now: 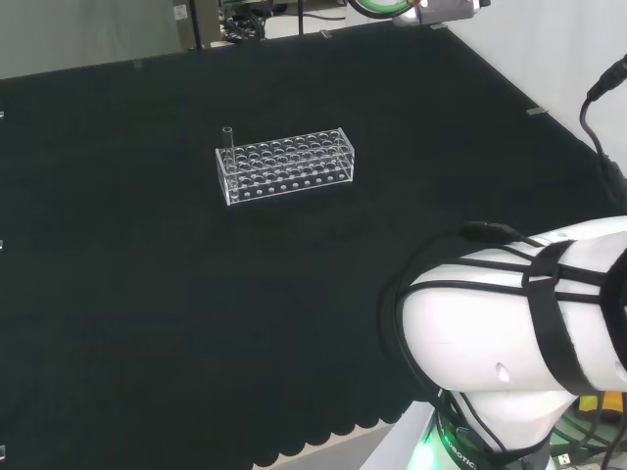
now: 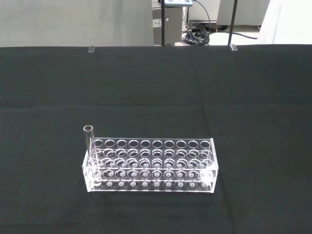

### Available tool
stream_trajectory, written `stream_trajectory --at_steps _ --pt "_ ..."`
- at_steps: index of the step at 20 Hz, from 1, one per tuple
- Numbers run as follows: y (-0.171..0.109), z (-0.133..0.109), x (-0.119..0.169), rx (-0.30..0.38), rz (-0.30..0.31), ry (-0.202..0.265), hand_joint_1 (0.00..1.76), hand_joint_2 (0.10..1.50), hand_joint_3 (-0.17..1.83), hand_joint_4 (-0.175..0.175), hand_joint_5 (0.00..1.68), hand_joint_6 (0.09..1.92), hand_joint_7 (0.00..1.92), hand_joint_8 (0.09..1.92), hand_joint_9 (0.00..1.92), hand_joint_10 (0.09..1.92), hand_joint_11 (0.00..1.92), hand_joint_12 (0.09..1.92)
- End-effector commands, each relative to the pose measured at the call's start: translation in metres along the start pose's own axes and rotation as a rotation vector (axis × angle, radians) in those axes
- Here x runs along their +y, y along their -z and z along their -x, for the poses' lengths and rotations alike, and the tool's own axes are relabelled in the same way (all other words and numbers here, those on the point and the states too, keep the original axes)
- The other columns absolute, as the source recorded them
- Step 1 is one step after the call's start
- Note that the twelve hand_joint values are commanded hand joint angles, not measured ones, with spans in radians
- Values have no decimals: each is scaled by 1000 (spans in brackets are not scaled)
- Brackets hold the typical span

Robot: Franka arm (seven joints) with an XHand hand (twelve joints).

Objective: Pick up the test tube.

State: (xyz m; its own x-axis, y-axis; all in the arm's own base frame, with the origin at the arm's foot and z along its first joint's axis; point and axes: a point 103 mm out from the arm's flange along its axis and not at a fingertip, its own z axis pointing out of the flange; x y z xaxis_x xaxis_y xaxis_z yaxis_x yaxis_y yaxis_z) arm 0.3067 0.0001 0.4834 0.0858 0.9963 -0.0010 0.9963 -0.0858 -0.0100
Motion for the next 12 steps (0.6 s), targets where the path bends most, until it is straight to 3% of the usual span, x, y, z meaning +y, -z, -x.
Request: stream_trajectory --at_steps 1,4,12 --pt "0 1 0 -9 13 2 403 711 478 -2 0 87 0 87 0 87 0 774" --pt "-1 3 4 -2 12 -2 398 805 291 -2 0 87 0 87 0 87 0 741" --pt "-8 4 26 9 -36 7 403 857 187 -5 0 87 0 87 0 87 0 903"
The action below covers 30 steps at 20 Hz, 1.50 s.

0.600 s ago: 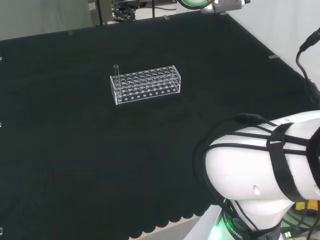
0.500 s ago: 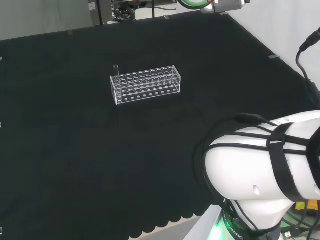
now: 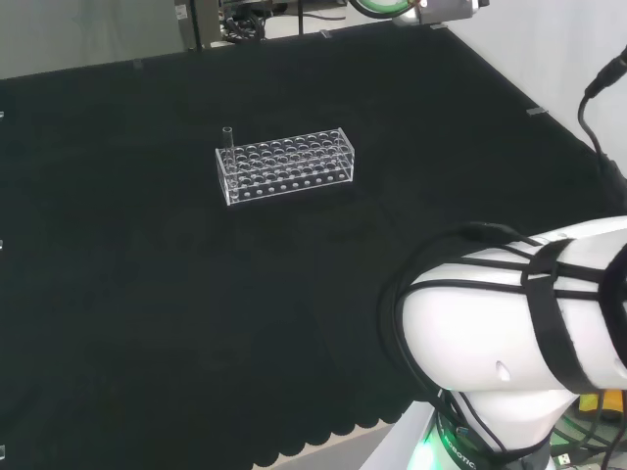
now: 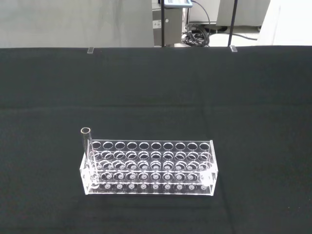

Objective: Pick up the test tube.

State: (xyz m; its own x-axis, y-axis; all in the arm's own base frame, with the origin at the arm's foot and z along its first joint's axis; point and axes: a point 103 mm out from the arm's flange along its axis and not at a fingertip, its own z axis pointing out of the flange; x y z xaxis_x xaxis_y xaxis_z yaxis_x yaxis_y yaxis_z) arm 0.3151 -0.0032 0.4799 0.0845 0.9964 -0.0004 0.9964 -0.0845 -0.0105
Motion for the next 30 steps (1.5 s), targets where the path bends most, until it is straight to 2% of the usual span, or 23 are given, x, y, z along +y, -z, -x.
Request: stream_trajectory --at_steps 1,6,9,13,25,28,30 --pt "-5 2 21 10 -40 6 403 860 180 -5 0 87 0 87 0 87 0 920" --pt "-11 0 43 6 -63 20 405 873 155 -6 0 87 1 87 0 87 0 1006" --pt "-17 -1 64 43 -101 20 407 878 146 -6 0 87 9 87 6 87 0 1035" --pt "-24 -5 91 57 -125 29 412 885 133 -7 0 87 17 87 16 87 0 1082" --pt "-55 -13 153 47 -213 52 424 898 120 -9 0 87 35 87 34 87 0 1145" --pt "-63 -17 166 37 -224 63 429 902 119 5 0 87 37 87 40 87 0 1152" --pt "-68 -20 174 30 -233 70 434 905 119 31 0 87 38 87 45 87 0 1157"
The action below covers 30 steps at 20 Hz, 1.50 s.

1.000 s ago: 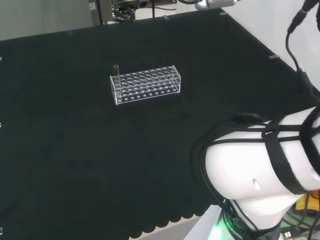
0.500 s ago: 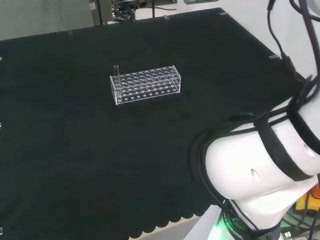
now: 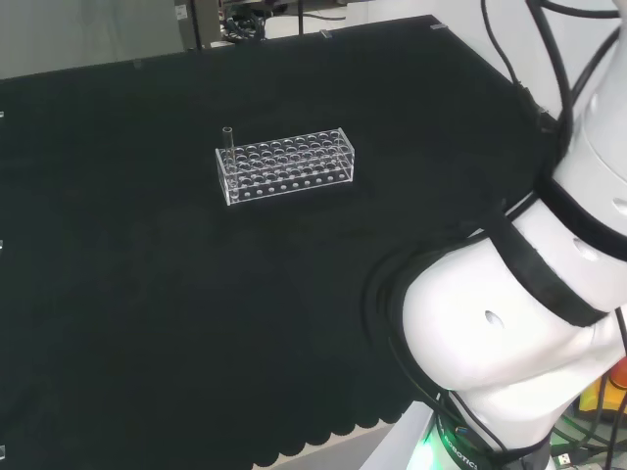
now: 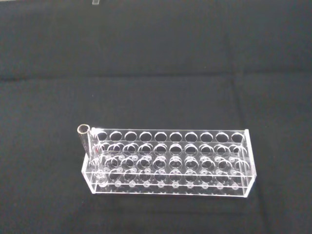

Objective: Pick up the test tube.

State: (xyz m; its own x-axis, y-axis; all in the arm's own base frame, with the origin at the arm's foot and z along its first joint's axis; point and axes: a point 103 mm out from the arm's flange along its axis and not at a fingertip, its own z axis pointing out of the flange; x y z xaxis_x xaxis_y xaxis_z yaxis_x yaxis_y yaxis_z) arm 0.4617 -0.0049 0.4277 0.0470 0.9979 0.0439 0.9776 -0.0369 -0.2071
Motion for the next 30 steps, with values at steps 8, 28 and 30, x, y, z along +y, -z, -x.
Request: stream_trajectory --at_steps 8,28,30 --pt "-27 -17 59 -58 -86 59 470 918 106 123 0 87 18 87 14 123 0 1081" --pt "-102 -29 120 -127 -229 106 548 926 79 85 91 87 0 454 0 358 0 1166" --pt "-108 -34 122 -137 -242 124 554 925 79 81 107 87 0 522 0 418 0 1199"
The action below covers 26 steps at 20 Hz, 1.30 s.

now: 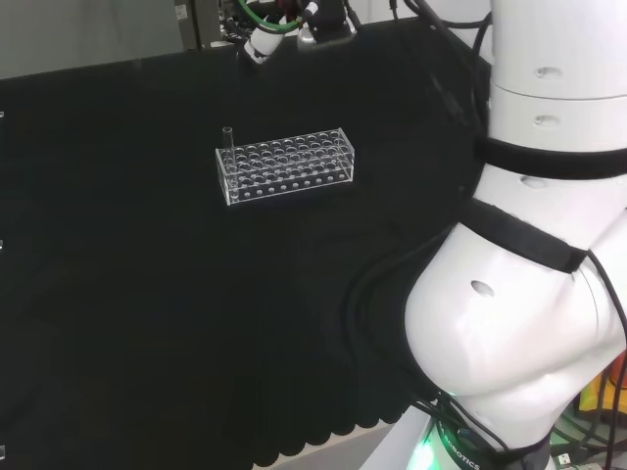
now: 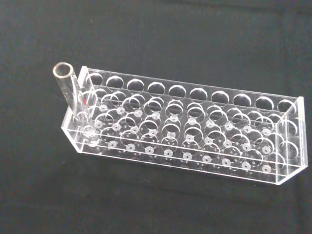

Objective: Pick up the test tube.

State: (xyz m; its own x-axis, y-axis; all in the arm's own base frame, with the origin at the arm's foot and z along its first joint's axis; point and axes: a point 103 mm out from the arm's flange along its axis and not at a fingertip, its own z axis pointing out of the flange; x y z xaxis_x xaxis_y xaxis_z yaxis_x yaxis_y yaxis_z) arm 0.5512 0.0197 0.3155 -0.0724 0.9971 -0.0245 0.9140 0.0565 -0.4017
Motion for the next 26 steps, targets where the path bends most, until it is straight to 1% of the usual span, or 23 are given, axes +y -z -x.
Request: stream_trajectory --at_steps 1,5,7,10,13,14,17,19,23,26 --pt "-14 -14 18 -43 -44 38 557 925 79 80 114 87 0 546 0 437 0 1209" --pt "-27 -27 23 -57 -80 61 567 924 79 71 149 87 14 616 0 499 0 1236" --pt "-33 -32 25 -46 -101 67 571 925 80 64 172 87 30 641 0 525 0 1249" --pt "-39 -38 27 -40 -111 78 573 926 81 57 189 87 54 667 0 541 0 1262" --pt "-43 -43 27 -24 -110 85 579 925 81 50 198 87 77 689 0 564 0 1271" --pt "-45 -45 27 -17 -108 86 583 925 82 44 208 87 106 707 0 597 0 1276" --pt "-50 -51 26 -6 -104 93 617 929 90 8 287 87 250 803 9 808 0 1366" --pt "-54 -54 26 -1 -90 92 648 932 97 -11 332 87 321 856 45 898 0 1425" --pt "-58 -57 27 -8 -67 84 718 926 115 -38 417 87 435 914 135 948 0 1508" --pt "-61 -58 29 -40 -50 82 762 916 131 -50 461 89 488 916 187 946 0 1550"
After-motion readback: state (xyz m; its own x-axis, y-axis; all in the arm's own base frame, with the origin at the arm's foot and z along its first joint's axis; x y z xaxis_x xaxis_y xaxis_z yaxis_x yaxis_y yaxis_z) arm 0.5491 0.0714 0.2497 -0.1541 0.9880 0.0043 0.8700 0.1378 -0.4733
